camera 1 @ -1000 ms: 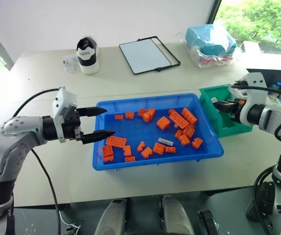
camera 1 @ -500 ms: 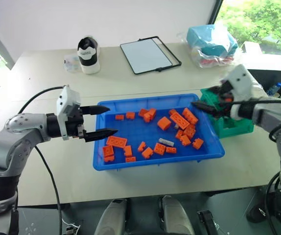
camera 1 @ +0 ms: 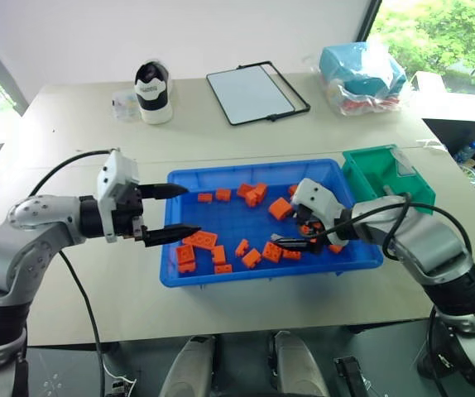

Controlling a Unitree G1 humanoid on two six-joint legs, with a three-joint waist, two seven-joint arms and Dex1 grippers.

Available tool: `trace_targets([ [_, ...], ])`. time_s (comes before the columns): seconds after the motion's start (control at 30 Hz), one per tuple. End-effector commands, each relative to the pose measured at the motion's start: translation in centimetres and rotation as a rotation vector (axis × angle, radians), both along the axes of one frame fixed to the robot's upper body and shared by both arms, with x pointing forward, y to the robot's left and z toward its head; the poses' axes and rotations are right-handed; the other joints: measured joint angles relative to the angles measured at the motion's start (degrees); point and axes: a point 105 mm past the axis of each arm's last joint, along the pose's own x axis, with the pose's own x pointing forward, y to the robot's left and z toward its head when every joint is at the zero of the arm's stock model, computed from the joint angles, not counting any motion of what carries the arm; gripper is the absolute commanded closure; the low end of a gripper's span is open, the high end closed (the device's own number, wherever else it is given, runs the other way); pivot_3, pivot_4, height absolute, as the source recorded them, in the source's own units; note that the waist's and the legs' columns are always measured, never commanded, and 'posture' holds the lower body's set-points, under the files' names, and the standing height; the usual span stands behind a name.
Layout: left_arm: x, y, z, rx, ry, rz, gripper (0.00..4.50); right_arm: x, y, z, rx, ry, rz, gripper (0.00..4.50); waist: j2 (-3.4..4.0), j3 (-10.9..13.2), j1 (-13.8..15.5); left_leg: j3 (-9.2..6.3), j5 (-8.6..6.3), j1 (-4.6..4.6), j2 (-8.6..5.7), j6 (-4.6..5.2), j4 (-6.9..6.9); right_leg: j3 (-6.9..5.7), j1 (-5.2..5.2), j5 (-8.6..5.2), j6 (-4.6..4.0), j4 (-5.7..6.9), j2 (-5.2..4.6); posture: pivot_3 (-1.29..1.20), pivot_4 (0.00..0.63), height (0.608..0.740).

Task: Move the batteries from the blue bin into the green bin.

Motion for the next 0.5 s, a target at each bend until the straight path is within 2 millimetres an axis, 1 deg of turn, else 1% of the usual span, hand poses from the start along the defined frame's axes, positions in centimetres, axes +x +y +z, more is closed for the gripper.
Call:
trace_targets([
  [0.03, -0.6, 0.1, 1.2, 0.002, -0.053, 0.005, 0.00, 0.3, -0.8, -0.4, -0.023, -0.021, -0.003, 0.41, 0.00, 0.0, 0.0, 0.01, 0.00, 0.00, -0.01, 0.00, 0.00, 0.00, 0.00, 0.00, 0.00, 0.00, -0.01, 0.00, 0.150, 0.731],
  [0.2, -0.7, 0.1, 1.3, 0.000, -0.052, 0.011, 0.00, 0.0, -1.5, -1.2, -0.031, -0.008, -0.008, 0.41, -0.04, 0.0, 0.1, 0.00, 0.00, 0.03, -0.02, 0.00, 0.03, 0.00, 0.07, 0.00, 0.00, -0.01, -0.01, 0.00, 0.150, 0.731],
  [0.23, -0.7, 0.1, 1.3, 0.001, -0.051, 0.010, 0.00, -0.1, -1.5, -1.3, -0.031, -0.007, -0.005, 0.92, -0.06, 0.0, 0.1, 0.00, 0.00, 0.03, -0.02, 0.00, 0.03, 0.00, 0.08, 0.00, -0.01, -0.01, -0.01, 0.00, 0.150, 0.731],
  [0.27, -0.7, 0.1, 1.3, 0.001, -0.050, 0.008, 0.00, -0.2, -1.4, -1.3, -0.025, -0.004, -0.002, 1.25, -0.06, 0.0, 0.1, 0.00, 0.00, 0.04, -0.02, 0.00, 0.03, 0.00, 0.08, 0.00, 0.00, -0.01, 0.00, 0.00, 0.150, 0.731],
  [0.3, -0.7, 0.1, 1.3, 0.002, -0.049, 0.005, 0.00, -0.3, -1.3, -1.3, -0.021, -0.001, 0.001, 1.73, -0.06, 0.0, 0.1, 0.00, 0.00, 0.04, -0.02, 0.00, 0.04, 0.00, 0.08, 0.00, -0.01, 0.00, 0.00, 0.00, 0.150, 0.731],
  [0.4, -0.6, 0.0, 1.3, 0.002, -0.048, -0.003, 0.00, -0.6, -1.1, -1.0, 0.009, 0.013, -0.002, 3.32, -0.07, 0.0, 0.0, 0.00, 0.00, 0.06, -0.01, 0.00, 0.06, 0.00, 0.11, -0.01, -0.01, 0.00, -0.01, 0.00, 0.150, 0.731],
  [0.47, -0.5, 0.0, 1.3, 0.003, -0.049, -0.008, 0.00, -0.8, -0.9, -0.4, 0.049, 0.036, -0.016, 4.23, -0.07, 0.0, 0.1, 0.00, 0.00, 0.06, -0.01, 0.00, 0.08, 0.00, 0.13, 0.00, -0.01, 0.00, -0.01, 0.00, 0.150, 0.731],
  [0.5, -0.4, 0.0, 1.3, 0.003, -0.049, -0.009, 0.00, -0.8, -0.8, -0.2, 0.060, 0.042, -0.021, 4.23, -0.08, -0.1, 0.1, 0.00, 0.00, 0.06, -0.02, 0.00, 0.09, 0.00, 0.13, -0.01, -0.01, 0.00, -0.01, 0.00, 0.150, 0.731],
])
